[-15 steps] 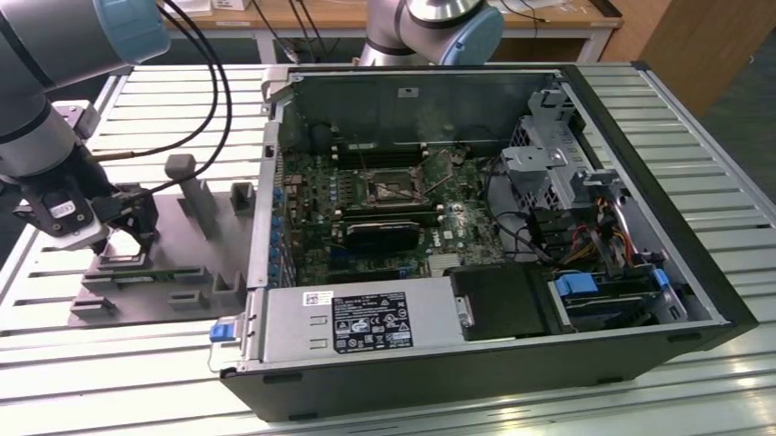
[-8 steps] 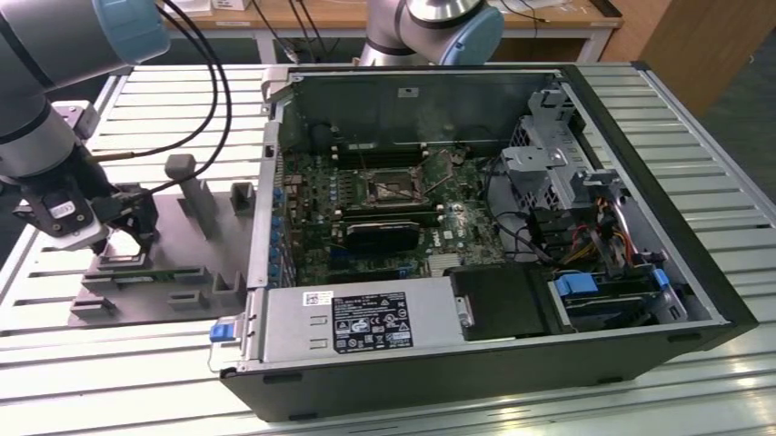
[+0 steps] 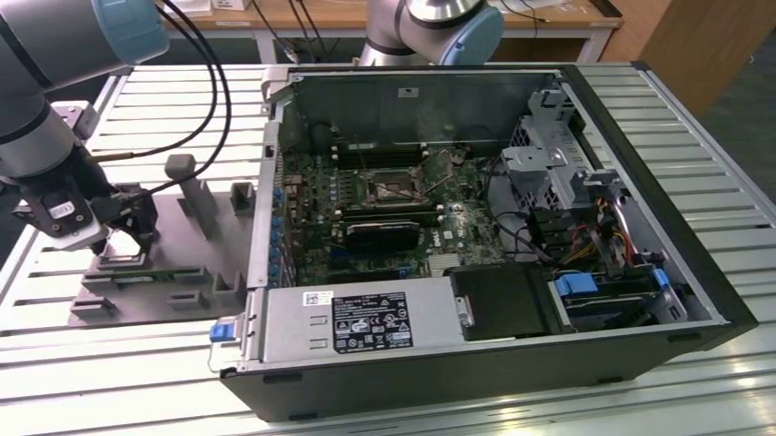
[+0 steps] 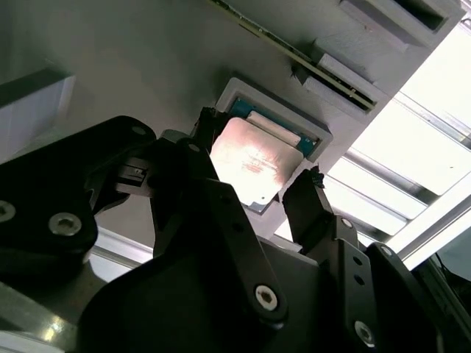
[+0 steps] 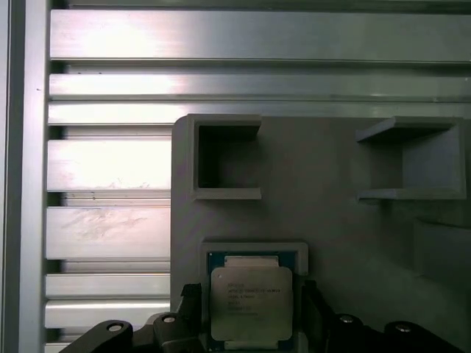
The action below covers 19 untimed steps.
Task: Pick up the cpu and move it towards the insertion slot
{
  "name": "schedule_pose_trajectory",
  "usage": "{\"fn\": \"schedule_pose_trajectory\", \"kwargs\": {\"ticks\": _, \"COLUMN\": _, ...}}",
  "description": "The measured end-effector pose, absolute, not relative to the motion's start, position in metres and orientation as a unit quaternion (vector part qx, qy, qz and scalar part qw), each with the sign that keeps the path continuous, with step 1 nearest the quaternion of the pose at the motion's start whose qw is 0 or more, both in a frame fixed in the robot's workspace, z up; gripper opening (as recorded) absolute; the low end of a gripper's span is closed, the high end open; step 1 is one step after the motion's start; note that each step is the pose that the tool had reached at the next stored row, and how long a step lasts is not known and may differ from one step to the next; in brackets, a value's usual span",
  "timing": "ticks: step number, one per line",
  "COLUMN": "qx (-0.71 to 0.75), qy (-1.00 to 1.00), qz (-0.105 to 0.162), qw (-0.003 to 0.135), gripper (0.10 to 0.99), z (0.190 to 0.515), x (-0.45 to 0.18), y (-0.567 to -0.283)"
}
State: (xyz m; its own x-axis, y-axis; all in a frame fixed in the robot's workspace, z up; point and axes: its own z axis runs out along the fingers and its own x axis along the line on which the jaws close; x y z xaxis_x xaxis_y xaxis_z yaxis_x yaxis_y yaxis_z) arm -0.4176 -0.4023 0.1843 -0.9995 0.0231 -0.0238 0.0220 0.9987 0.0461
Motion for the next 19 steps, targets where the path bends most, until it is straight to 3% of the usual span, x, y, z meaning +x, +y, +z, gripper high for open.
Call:
{"fn": "schedule_pose_trajectory", "kwargs": {"ticks": 4, "qx": 0.011, "qy": 1.0, "qz": 0.023, "qw": 0.012, "gripper": 0.635, "z": 0.1842, "x": -0.4176, "y": -0.4023}}
{"fn": "schedule_pose_trajectory", "kwargs": {"ticks": 5, "qx": 0.011, "qy": 1.0, "qz": 0.023, "qw": 0.012, "gripper": 0.569, "z": 0.1843, "x": -0.4177, "y": -0.4023}}
{"fn": "schedule_pose_trajectory", "kwargs": {"ticks": 7, "qx": 0.011, "qy": 1.0, "qz": 0.023, "qw": 0.012, "gripper": 0.537, "z": 0.1843, "x": -0.4177, "y": -0.4023}}
{"fn": "schedule_pose_trajectory", "kwargs": {"ticks": 19, "qx": 0.011, "qy": 1.0, "qz": 0.023, "qw": 0.012, "gripper": 0.537, "z": 0.192, "x": -0.4178, "y": -0.4023}}
